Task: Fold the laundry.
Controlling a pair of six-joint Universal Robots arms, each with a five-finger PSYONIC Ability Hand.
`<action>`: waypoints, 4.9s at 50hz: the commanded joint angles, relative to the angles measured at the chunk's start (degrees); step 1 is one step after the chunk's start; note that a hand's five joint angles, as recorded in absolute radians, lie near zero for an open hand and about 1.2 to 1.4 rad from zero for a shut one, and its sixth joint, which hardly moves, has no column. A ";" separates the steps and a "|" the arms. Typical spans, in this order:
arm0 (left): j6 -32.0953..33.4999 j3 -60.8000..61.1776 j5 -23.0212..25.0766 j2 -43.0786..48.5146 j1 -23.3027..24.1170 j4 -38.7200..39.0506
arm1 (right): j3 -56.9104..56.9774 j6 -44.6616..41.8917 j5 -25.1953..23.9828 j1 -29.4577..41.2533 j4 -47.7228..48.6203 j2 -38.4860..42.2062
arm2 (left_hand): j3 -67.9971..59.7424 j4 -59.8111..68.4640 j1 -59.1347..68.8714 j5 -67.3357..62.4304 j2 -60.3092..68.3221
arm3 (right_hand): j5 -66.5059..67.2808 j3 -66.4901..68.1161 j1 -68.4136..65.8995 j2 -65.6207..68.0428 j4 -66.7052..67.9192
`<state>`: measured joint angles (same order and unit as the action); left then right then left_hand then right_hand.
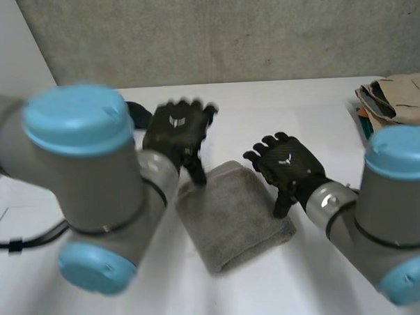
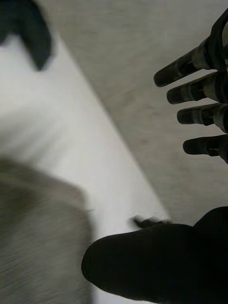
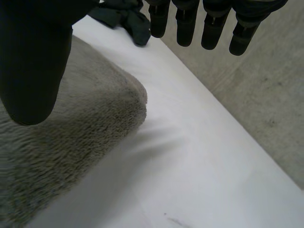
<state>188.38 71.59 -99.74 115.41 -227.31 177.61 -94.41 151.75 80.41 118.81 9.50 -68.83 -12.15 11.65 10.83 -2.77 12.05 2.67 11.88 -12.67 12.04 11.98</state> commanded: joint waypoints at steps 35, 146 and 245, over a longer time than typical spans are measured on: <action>2.52 -8.83 37.16 -1.15 -4.81 -3.85 | -13.26 -5.33 -8.34 0.98 27.94 9.68 | -0.08 0.58 1.41 0.54 0.18 | 10.36 11.15 -10.37 10.99 11.05; -9.88 -18.85 15.99 -11.25 -11.65 6.70 | 17.87 4.77 -14.13 -46.41 25.56 -10.96 | -0.42 0.92 1.74 0.20 0.52 | -2.67 -1.88 2.67 -2.04 -1.98; 2.61 4.35 19.93 -3.17 -19.65 14.61 | -15.89 -1.03 -10.10 -23.02 7.74 -12.02 | 0.08 0.41 1.24 0.71 0.01 | -2.67 -1.88 2.67 -2.04 -1.98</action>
<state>190.50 72.86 -79.03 116.44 -237.24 194.48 -110.84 147.71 70.20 93.82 20.13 -80.01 -12.14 11.60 10.66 -2.71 12.05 2.66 11.93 -12.99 12.02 11.97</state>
